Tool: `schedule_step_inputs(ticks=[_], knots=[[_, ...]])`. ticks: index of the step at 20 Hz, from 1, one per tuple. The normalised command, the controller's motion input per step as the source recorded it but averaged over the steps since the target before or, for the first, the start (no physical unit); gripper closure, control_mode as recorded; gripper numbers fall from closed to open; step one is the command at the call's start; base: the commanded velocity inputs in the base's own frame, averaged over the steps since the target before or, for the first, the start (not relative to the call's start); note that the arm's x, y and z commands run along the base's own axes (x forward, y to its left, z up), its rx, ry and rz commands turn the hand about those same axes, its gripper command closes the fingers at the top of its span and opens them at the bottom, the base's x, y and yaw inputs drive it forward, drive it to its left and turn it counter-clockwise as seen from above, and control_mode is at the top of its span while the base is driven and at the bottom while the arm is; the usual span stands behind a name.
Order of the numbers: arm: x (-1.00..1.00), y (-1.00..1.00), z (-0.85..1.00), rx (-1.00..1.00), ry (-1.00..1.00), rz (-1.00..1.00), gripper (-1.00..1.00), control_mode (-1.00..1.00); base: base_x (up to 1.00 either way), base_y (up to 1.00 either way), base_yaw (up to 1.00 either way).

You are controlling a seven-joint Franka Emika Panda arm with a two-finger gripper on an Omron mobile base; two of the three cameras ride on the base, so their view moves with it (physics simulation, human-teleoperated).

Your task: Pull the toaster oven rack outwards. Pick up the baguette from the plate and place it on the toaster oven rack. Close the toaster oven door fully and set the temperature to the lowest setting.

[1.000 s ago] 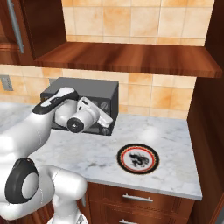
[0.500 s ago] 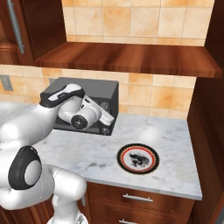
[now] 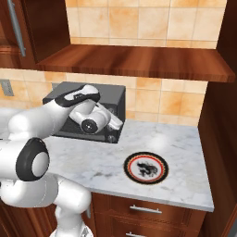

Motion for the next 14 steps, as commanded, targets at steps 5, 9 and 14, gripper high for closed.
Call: schedule_step_inputs(ticks=[5, 9, 14], knots=[[0.31, 0.00, -0.30, 0.00, -0.02, 0.00, -1.00, -1.00, 0.00, 0.00, 0.00], [0.30, 0.00, -0.27, 0.00, -0.05, 0.00, -1.00, -1.00, 0.00, 0.00, 0.00], [0.34, 0.02, -0.23, 0.00, -0.07, 0.00, -1.00, -1.00, 0.00, 0.00, 0.00]])
